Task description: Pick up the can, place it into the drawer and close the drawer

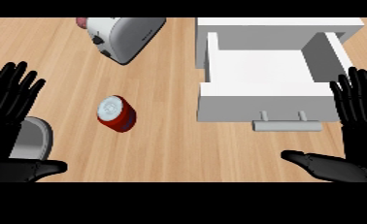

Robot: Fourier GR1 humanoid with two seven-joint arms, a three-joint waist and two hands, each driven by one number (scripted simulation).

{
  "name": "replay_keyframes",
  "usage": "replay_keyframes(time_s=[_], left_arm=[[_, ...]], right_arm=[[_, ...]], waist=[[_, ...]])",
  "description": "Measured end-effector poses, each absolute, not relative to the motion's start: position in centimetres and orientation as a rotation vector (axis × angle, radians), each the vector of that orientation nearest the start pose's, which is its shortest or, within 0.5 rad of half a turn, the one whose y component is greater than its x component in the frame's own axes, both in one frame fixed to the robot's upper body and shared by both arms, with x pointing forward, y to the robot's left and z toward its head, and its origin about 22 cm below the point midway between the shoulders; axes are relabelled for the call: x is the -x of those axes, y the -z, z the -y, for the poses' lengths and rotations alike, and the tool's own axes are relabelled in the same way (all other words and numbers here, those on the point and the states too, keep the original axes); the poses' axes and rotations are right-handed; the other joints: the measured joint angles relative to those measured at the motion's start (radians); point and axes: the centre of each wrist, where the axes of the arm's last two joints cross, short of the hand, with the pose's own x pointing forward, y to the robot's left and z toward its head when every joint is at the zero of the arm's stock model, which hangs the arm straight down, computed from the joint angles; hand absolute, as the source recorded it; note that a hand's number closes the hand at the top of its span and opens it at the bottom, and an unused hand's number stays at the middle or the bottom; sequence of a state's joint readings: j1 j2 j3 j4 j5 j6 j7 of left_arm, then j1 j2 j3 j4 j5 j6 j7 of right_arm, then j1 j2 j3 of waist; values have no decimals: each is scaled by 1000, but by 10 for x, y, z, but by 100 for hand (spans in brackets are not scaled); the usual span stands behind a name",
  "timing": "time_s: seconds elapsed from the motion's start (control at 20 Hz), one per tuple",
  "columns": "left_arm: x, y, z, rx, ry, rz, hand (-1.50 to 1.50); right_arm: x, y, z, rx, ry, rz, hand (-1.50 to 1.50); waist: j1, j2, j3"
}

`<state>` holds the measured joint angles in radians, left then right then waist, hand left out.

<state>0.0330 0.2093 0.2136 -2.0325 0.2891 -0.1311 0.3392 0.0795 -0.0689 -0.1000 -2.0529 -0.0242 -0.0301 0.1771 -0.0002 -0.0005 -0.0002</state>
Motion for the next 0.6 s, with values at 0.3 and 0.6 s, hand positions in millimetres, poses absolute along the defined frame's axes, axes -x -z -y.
replay_keyframes(time_s=[0.3, 0.6], left_arm=[[-216, -106, -295, 21, 32, 1651, -150], [-217, -67, -279, 2, 40, 1604, -150]], right_arm=[[-197, -101, 270, 170, 68, 1811, -150], [-189, -106, 281, 173, 68, 1818, -150]], waist=[[-2, 0, 0], [-2, 0, 0]])
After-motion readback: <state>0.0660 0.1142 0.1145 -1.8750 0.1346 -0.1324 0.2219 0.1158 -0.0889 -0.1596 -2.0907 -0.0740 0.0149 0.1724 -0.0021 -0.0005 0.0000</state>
